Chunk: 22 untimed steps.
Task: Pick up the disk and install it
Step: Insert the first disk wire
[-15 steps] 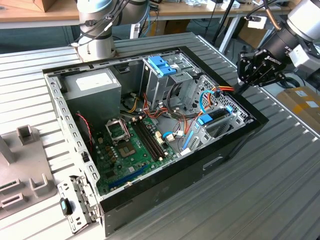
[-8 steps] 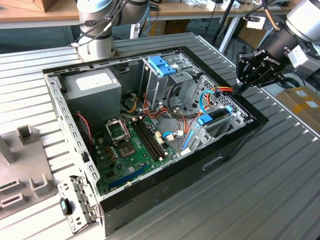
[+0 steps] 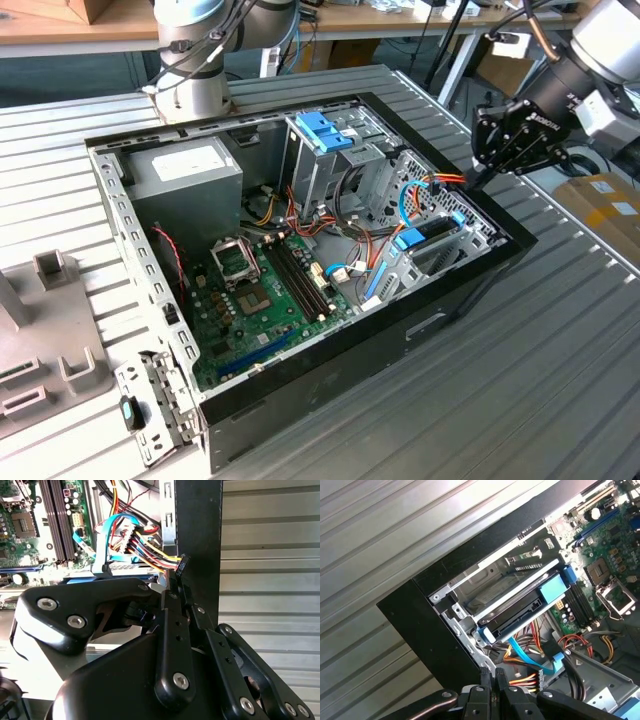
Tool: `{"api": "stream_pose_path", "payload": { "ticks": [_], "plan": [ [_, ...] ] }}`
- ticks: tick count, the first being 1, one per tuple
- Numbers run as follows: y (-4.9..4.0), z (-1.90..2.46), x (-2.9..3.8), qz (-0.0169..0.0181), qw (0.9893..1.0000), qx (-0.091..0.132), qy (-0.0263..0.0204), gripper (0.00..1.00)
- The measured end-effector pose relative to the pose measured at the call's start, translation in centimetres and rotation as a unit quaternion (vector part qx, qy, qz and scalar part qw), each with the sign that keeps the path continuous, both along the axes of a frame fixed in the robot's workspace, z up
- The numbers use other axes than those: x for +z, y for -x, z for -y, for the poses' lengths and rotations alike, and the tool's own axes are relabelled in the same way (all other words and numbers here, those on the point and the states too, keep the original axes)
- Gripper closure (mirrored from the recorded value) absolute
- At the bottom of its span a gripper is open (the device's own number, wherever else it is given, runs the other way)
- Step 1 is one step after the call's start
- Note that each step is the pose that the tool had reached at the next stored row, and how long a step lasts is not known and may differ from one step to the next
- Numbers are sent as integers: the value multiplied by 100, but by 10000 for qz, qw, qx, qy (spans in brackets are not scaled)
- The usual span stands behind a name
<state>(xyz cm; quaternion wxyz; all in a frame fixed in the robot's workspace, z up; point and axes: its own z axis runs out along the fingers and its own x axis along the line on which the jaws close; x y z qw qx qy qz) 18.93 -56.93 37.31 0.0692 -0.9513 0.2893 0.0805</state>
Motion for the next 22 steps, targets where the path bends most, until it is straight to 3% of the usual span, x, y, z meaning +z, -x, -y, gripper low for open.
{"api": "stream_pose_path", "payload": {
  "ticks": [22],
  "plan": [
    [207, 0, 0, 0, 10000, 0, 0, 84]
  ]
}}
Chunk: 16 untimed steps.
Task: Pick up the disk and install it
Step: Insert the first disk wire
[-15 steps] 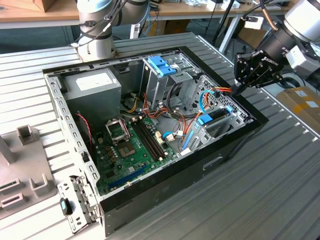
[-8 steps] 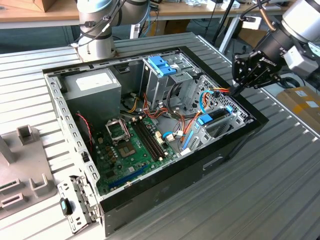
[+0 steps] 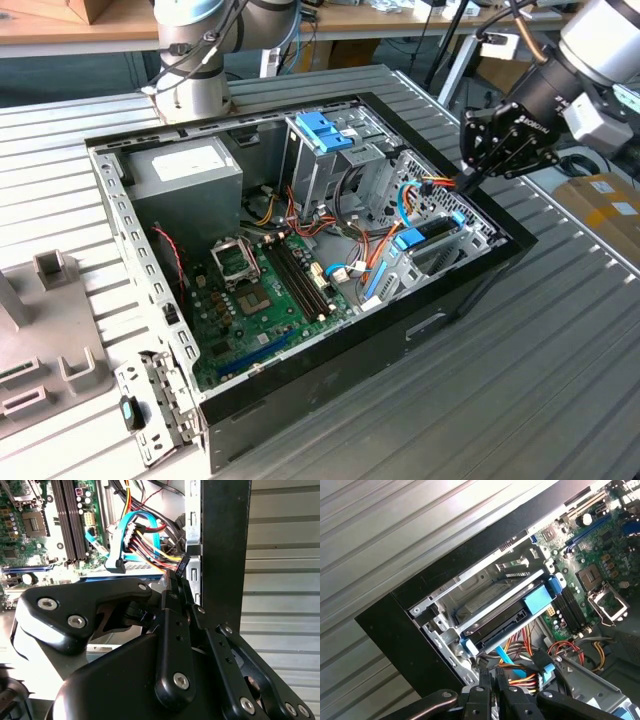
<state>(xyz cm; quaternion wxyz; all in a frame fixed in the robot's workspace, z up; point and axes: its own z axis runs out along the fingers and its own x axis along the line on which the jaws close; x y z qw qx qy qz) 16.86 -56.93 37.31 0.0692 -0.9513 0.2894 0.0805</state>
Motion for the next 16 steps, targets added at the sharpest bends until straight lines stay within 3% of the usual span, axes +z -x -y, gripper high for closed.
{"api": "stream_pose_path", "payload": {
  "ticks": [6, 11, 16],
  "plan": [
    [37, 15, 0, 0, 10000, 1, 0, 84],
    [47, 85, 1, 0, 10000, 0, 1, 84],
    [48, 128, 0, 0, 10000, 0, 0, 84]
  ]
}}
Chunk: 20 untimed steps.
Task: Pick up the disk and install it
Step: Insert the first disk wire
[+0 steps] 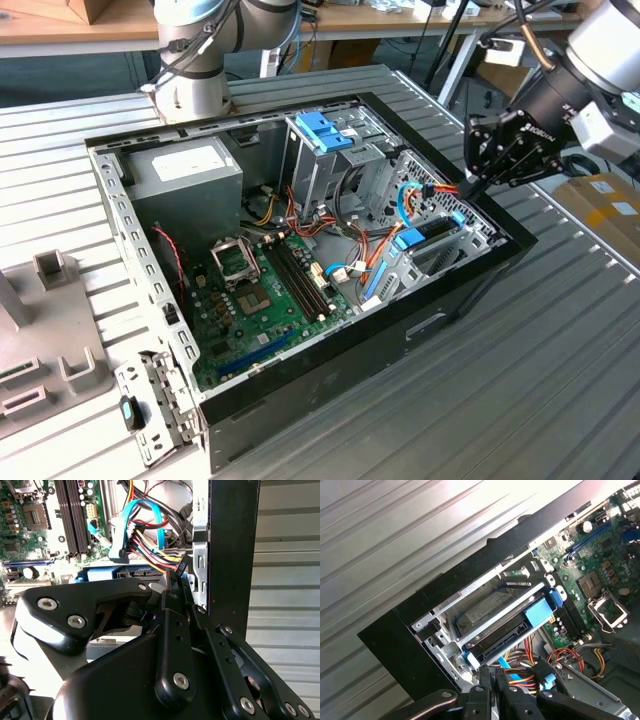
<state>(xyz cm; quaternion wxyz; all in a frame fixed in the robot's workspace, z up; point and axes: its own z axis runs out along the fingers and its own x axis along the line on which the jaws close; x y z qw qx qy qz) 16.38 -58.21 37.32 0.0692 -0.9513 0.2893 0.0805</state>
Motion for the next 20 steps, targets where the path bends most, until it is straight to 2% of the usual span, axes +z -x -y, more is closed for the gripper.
{"api": "stream_pose_path", "payload": {
  "ticks": [6, 10, 11, 12, 18, 20],
  "plan": [
    [0, 55, -1, 0, 10000, 0, -1, 84],
    [2, 120, 0, 0, 10000, 0, 0, 84],
    [8, 250, 0, 0, 10000, 0, 0, 84],
    [39, 286, 0, 0, 10000, 0, 0, 84],
    [75, 287, -1, 0, 10000, -30, 1, 84],
    [76, 287, -8, 0, 9996, -278, 2, 84]
  ]
}}
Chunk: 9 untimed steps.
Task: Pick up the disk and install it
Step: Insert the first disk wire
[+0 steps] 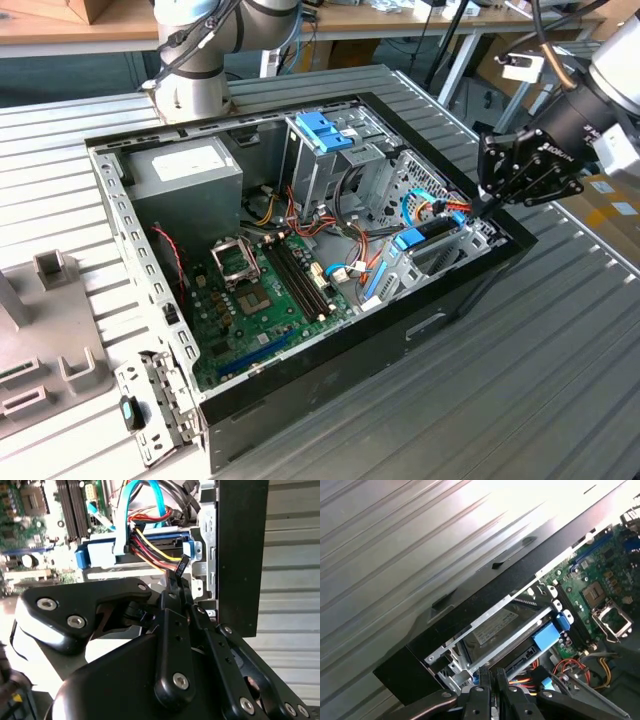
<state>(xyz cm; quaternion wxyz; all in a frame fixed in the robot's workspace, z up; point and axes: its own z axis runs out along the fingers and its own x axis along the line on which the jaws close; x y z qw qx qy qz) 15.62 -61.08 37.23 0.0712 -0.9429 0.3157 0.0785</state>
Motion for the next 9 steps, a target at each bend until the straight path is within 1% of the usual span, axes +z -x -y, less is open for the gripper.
{"api": "stream_pose_path", "payload": {
  "ticks": [3, 4, 7, 9],
  "plan": [
    [0, 0, -5, 0, 9997, -229, 4, 84],
    [0, 0, -8, 0, 9995, -322, 7, 84],
    [1, 0, -11, 0, 9988, -486, 11, 84],
    [7, 1, -14, 0, 9985, -550, 10, 84]
  ]
}}
